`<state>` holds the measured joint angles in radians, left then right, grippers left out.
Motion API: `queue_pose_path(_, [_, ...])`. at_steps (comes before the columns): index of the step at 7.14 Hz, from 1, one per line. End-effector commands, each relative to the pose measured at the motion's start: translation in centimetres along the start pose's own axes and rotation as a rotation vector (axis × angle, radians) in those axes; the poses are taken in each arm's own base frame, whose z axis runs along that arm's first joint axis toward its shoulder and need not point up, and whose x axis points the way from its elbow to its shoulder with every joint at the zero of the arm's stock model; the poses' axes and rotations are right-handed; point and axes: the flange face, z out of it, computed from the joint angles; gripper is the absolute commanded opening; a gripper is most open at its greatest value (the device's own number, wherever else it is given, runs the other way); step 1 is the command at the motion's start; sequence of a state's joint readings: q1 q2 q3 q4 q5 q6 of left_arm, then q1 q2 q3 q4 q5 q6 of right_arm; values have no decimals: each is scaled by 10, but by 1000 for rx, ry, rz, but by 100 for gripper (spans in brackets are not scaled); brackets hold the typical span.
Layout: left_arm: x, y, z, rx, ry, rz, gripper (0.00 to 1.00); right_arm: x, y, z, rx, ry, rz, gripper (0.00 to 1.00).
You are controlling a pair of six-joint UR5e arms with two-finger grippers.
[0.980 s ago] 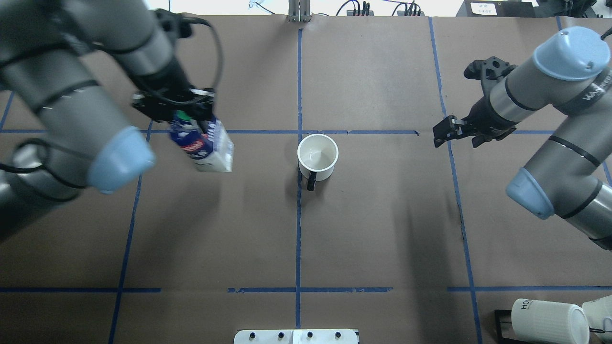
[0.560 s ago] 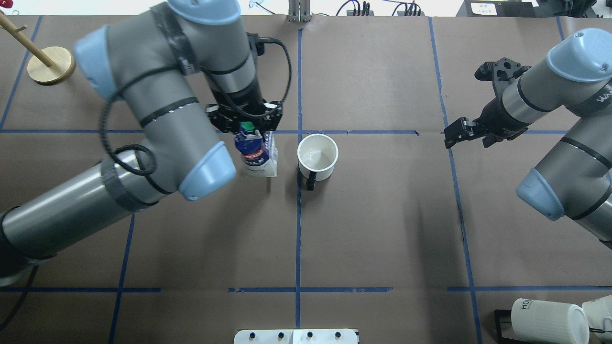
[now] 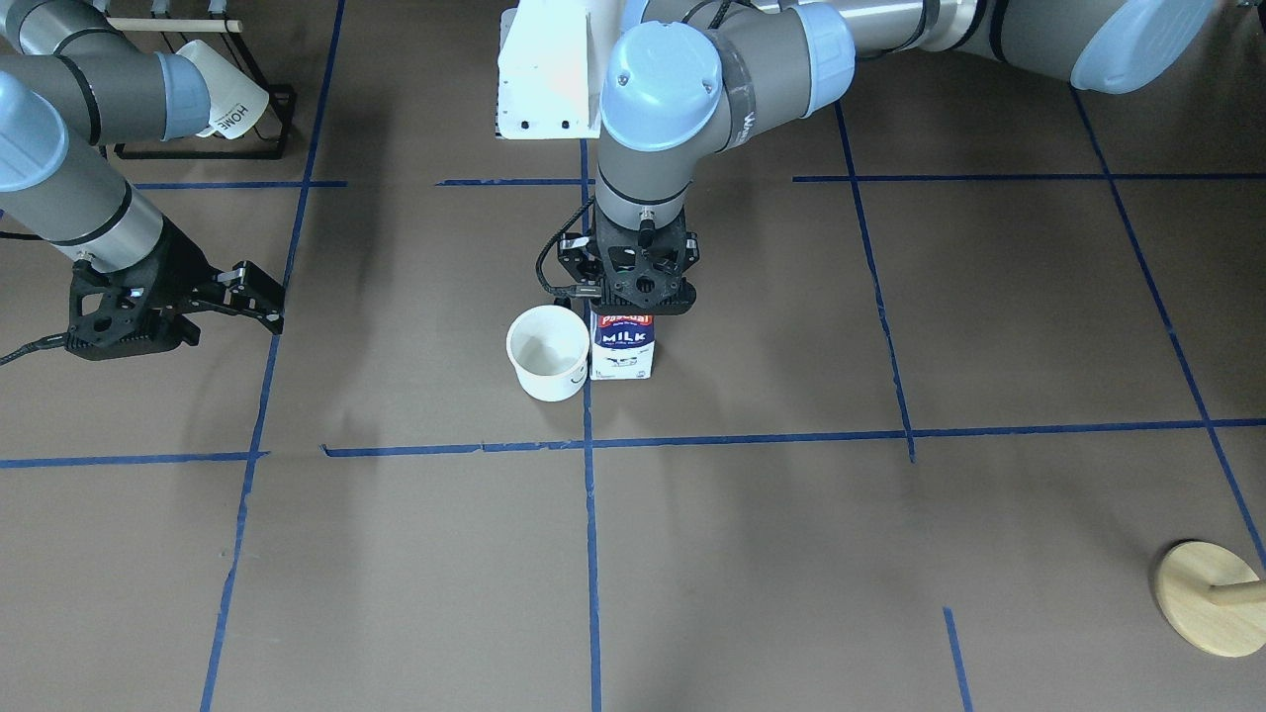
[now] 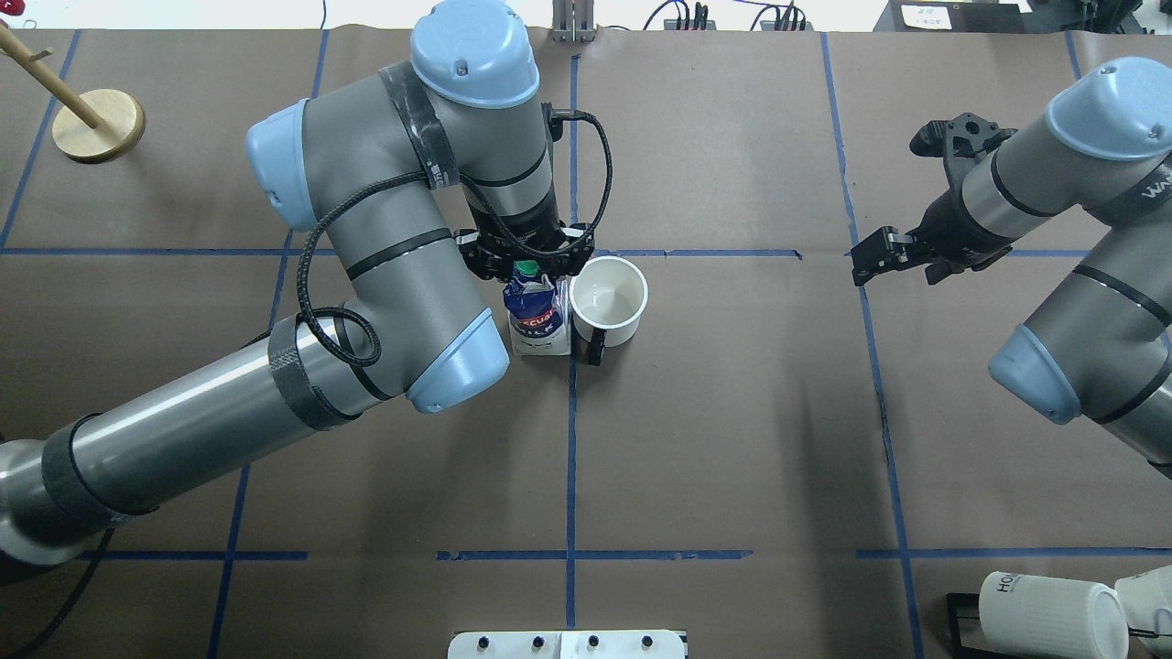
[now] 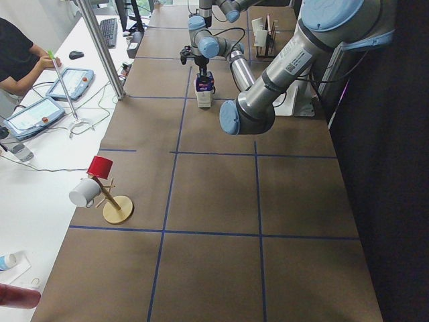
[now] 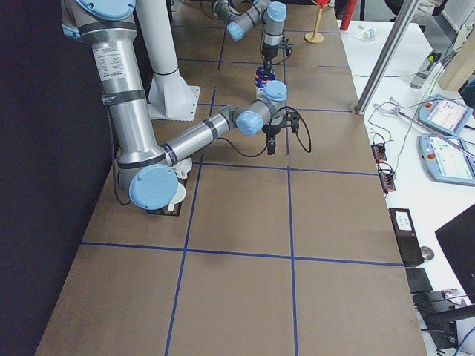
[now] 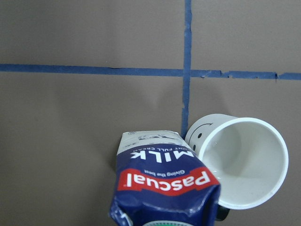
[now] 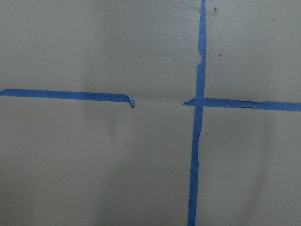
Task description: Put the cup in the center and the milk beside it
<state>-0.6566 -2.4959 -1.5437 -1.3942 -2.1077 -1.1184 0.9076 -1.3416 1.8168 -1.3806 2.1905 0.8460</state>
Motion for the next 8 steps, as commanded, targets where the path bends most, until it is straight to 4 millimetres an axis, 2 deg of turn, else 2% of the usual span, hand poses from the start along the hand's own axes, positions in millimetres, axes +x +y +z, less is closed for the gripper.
queue_pose_path(1, [-1, 0, 3, 8, -7, -5, 100, -1, 0, 0, -1, 0, 3, 100])
queue_pose_path(2, [2, 2, -4, 16, 3, -13, 100, -1, 0, 0, 0, -1, 2, 100])
queue_pose_path(3, [-4, 3, -23, 38, 22, -10, 100, -1, -1, -3, 4, -4, -3, 100])
queue_pose_path(4, [-30, -4, -77, 99, 67, -27, 100, 9, -6, -12, 12, -9, 3, 100])
queue_pose_path(5, [-78, 24, -109, 148, 114, 1, 100, 36, -13, -28, 21, -11, -13, 100])
queue_pose_path(6, [-135, 30, -130, 197, 115, 22, 100, 83, -17, -49, 23, -17, -39, 100])
queue_pose_path(7, [-193, 27, -123, 205, 47, 161, 100, 143, -22, -81, 48, -22, -74, 100])
queue_pose_path(8, [-275, 14, -112, 172, -24, 232, 100, 195, -30, -113, 63, -3, -109, 100])
